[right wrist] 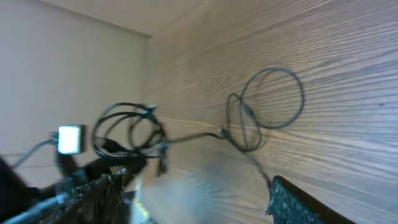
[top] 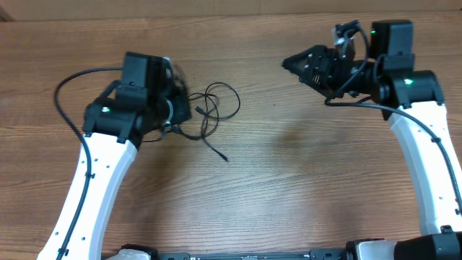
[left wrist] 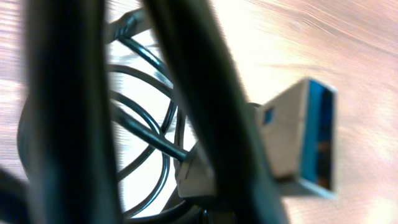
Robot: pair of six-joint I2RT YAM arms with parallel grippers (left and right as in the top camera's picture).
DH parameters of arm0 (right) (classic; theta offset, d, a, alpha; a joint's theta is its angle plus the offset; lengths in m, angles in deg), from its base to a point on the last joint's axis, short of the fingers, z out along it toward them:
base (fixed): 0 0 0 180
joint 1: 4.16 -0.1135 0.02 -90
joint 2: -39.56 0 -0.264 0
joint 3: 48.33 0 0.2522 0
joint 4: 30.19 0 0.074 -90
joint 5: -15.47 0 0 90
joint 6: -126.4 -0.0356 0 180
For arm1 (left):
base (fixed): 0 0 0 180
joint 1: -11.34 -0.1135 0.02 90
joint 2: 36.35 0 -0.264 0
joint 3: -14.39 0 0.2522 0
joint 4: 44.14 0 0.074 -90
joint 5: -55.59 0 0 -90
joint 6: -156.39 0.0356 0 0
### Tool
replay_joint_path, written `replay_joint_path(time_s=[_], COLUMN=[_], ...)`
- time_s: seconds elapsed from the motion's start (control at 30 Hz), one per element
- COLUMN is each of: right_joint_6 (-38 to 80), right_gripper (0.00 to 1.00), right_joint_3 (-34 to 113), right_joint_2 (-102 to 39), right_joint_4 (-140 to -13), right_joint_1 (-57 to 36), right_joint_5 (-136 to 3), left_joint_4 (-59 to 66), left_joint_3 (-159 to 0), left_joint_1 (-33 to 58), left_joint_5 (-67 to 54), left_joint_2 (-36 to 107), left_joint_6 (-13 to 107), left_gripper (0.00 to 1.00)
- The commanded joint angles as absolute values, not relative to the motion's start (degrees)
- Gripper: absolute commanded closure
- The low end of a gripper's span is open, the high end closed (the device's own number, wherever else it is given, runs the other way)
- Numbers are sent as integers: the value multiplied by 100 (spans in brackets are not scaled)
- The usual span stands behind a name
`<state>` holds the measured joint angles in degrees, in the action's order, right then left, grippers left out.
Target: Untangle cables
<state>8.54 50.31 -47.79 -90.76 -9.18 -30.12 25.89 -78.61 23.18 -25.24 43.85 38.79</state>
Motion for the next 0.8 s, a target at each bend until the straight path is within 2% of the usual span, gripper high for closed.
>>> replay_joint_path(time_s=[0.0,0.17,0.3,0.5,0.77], right_joint_6=[926,929,929,957,1119], right_gripper=[23,22,18,20,20], right_joint_3=[5154,5154,5154,5154,5154], right_joint_2=[-4810,-5315,-5947,-6858,-7765], right_joint_4=[-9030,-8755,-8241,-7653,-6960], right_joint_1=[-1320,-1908,-2365,-2782,-3210], right_joint_5=[-4171,-4649,-4665,-4665,-4645], left_joint_4=[2718,3035,3303,3850,3994], left_joint_3=[-8062,-8064,-8064,-8062,-8047], left_joint_1=[1961,1773,1771,1773,1778], left_joint_5=[-3268,-2916,-3091,-3482,-2721], left_joint_2=[4138,4142,4142,4151,4155], left_joint_6=[3685,3637,3635,3632,3637], left_gripper=[96,96,96,96,95])
